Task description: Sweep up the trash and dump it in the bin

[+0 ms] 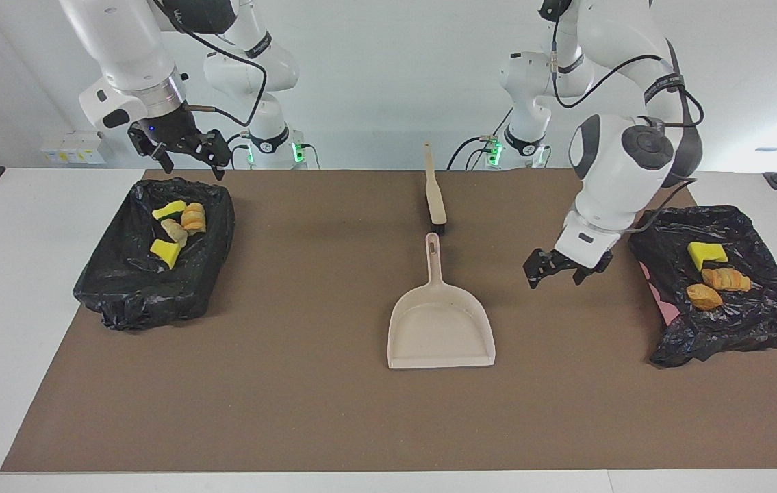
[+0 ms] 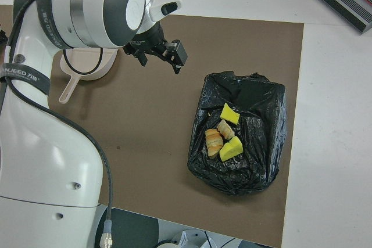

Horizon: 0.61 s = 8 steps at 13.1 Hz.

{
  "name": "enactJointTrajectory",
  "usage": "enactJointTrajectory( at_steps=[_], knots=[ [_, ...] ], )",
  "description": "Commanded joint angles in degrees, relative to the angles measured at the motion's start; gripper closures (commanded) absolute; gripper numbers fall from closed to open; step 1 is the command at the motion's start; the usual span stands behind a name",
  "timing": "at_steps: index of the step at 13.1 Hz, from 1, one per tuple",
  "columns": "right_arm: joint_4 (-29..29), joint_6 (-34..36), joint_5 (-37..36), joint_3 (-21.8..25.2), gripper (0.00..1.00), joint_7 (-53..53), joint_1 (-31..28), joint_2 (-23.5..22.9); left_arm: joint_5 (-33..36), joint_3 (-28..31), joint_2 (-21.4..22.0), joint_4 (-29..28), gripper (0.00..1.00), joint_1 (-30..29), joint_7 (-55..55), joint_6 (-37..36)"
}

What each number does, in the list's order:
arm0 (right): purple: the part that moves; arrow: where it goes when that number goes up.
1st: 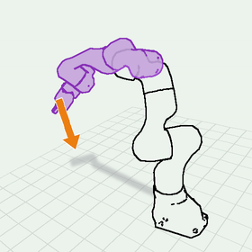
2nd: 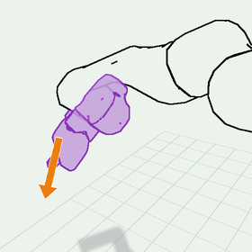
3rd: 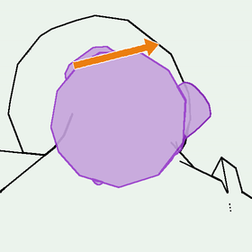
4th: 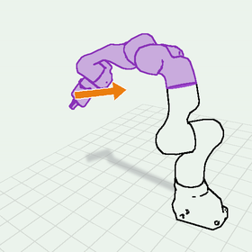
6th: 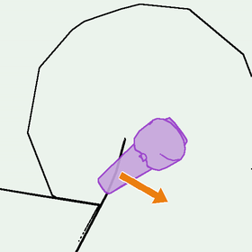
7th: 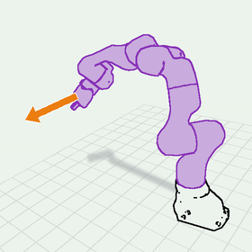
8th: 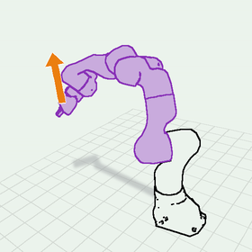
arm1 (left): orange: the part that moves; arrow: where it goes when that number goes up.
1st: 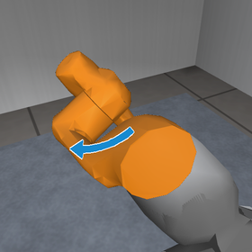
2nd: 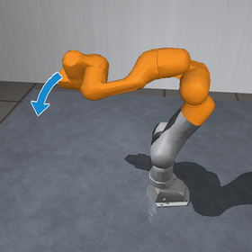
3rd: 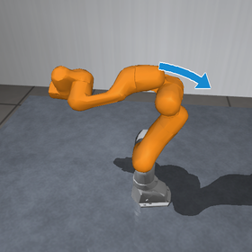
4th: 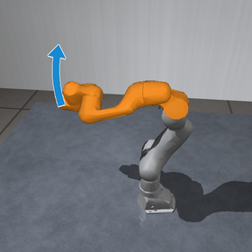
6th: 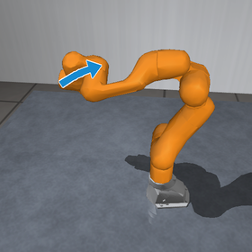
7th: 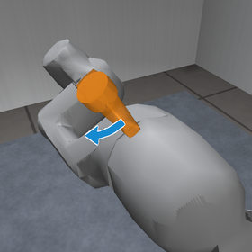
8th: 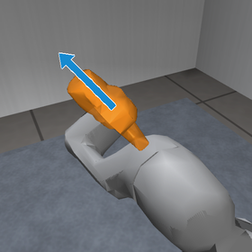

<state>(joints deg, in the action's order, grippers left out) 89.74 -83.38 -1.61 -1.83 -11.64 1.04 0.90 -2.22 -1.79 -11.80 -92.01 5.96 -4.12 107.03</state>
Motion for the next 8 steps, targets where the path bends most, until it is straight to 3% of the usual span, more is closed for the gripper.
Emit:
enactJointTrajectory(
  at_steps=[1, 8],
  knots=[
    [0.9, 0.2, 0.3, -0.1, 0.00, 0.3, -0.6, 0.9, -0.2, -0.3, 3.5, -0.8, 0.00, -0.9, 2.2, -4.6],
    [0.9, 0.2, 0.3, -0.1, 0.00, 0.3, -0.7, 0.9, 0.9, 0.0, 7.1, 3.2, 0.00, -1.0, 4.5, -16.0]
  ],
)
